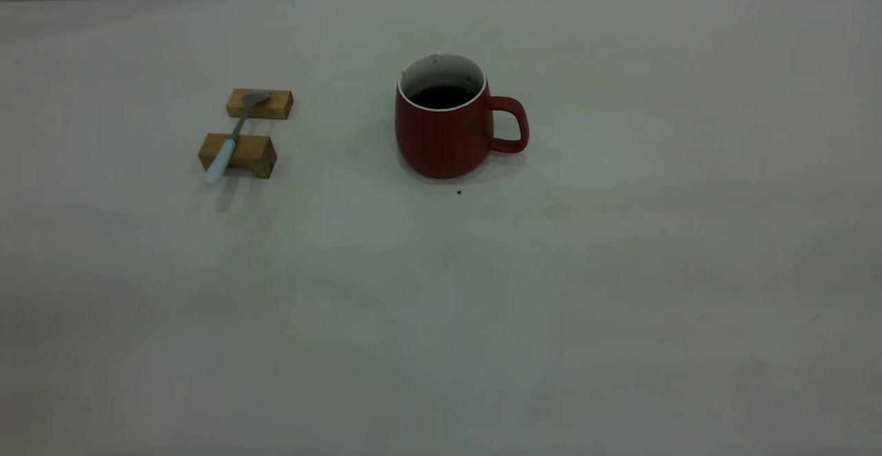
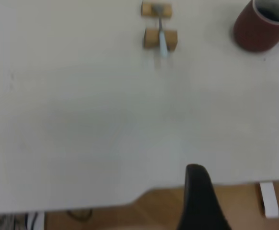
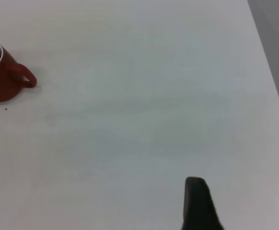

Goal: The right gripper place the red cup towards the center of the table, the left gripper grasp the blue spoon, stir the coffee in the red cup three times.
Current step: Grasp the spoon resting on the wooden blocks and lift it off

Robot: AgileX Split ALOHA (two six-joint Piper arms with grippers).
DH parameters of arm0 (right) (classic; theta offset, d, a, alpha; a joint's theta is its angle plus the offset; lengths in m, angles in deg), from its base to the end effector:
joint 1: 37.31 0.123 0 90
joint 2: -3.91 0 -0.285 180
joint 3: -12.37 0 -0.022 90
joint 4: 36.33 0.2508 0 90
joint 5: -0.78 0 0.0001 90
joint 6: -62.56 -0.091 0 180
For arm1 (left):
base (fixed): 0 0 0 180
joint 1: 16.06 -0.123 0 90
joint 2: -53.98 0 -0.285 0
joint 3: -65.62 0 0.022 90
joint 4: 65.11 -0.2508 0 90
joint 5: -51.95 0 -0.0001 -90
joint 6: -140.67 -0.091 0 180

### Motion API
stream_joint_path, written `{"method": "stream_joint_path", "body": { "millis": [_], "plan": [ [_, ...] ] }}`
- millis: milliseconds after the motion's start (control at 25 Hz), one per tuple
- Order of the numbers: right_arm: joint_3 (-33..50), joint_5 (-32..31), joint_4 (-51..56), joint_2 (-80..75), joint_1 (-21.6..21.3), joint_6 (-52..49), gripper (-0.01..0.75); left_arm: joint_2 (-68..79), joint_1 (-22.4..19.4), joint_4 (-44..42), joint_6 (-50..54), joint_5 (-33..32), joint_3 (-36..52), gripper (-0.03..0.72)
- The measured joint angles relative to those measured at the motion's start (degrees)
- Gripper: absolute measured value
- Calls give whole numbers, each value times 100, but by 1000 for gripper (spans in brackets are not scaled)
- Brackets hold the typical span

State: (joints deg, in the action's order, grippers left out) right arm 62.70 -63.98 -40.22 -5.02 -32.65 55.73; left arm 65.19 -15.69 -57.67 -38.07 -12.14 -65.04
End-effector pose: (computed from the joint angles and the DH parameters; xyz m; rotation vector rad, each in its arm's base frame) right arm -0.0015 -0.0057 0.2635 0.0449 2.1621 0.0324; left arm 0.0024 -0.0106 0.2697 -0.0119 2.1727 -0.1756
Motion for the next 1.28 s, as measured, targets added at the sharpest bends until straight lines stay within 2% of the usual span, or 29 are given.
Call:
{"method": "stream_joint_path", "body": {
  "millis": [200,560,720,880,1280],
  "plan": [
    [0,0,0,0,0,0,510,1532,0,0,-126,331,-197,533],
    [0,0,0,0,0,0,510,4879,0,7,-398,1591,-728,533],
    [0,0,0,0,0,0,510,6353,0,30,-393,2227,-1207,533],
    [0,0,0,0,0,0,510,7754,42,39,-388,2504,-1780,533],
    [0,0,-1,0,0,-2,510,10542,626,32,-223,3329,-3231,533]
  ]
}}
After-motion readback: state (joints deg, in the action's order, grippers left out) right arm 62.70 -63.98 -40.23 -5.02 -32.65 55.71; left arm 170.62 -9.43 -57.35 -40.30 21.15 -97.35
